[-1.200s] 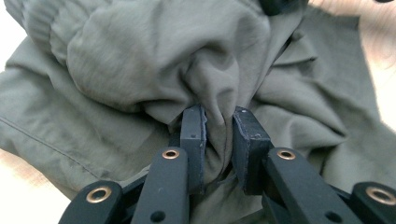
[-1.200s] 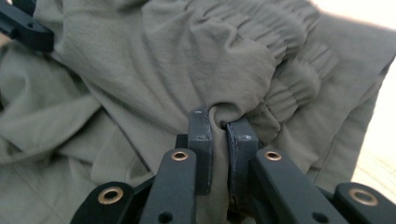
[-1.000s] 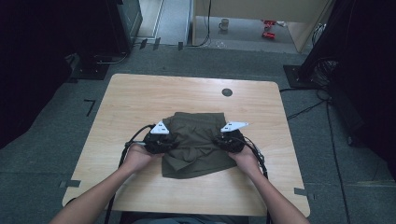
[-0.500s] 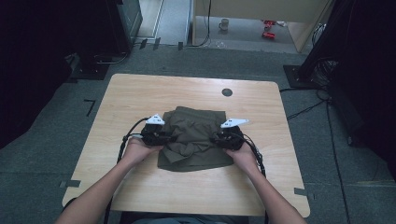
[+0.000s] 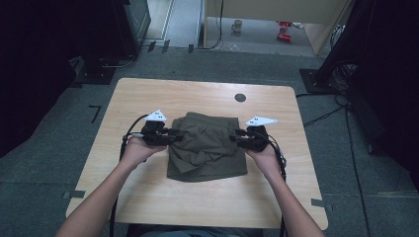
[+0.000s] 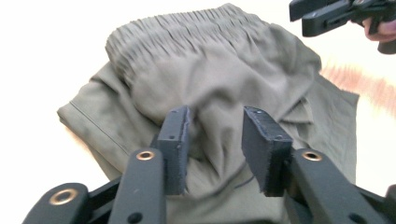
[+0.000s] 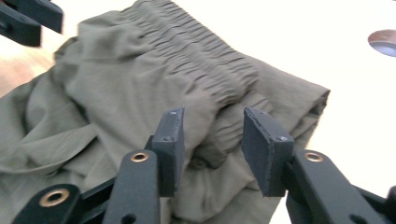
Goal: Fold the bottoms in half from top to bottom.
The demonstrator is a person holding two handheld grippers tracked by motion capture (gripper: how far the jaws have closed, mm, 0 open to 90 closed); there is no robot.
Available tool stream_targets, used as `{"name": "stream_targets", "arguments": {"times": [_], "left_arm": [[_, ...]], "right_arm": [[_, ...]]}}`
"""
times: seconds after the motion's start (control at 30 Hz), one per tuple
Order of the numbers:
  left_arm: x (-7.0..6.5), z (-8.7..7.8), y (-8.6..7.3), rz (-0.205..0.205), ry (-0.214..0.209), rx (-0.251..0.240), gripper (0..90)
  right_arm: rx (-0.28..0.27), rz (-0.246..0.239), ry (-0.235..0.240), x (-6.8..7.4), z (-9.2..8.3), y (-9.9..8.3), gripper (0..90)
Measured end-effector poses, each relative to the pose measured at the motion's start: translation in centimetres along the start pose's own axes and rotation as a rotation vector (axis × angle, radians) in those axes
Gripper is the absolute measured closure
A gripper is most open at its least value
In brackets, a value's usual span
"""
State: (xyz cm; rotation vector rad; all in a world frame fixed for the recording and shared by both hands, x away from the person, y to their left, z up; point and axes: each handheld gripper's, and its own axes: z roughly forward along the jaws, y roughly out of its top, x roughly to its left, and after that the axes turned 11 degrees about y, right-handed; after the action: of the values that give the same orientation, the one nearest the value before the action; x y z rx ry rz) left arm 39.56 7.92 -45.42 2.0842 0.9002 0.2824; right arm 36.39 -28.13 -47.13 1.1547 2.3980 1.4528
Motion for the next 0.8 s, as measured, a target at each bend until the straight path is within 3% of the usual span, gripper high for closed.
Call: {"name": "stream_targets", "arguments": {"times": [0.33,0.5,0.57,0.67,0.8], "left_arm": [[2.3,1.5,2.1,-0.047,0.006,0.013,78.2],[3.2,3.2,2.7,-0.051,0.038,0.028,88.9],[3.6,3.6,2.6,-0.07,0.04,0.012,90.0],[3.8,4.4,2.2,-0.064,0.057,0.038,90.0],[4.1,4.9,1.9,-0.077,0.067,0.032,90.0]], "right_arm": [[0.022,0.032,-0.05,-2.1,1.2,1.3,71.0],[0.018,0.043,-0.08,-3.1,2.0,1.9,80.5],[0.007,0.045,-0.091,-3.4,2.1,2.0,83.7],[0.0,0.045,-0.104,-3.8,2.3,2.0,86.2],[0.015,0.076,-0.104,-4.5,2.6,1.4,88.0]]}}
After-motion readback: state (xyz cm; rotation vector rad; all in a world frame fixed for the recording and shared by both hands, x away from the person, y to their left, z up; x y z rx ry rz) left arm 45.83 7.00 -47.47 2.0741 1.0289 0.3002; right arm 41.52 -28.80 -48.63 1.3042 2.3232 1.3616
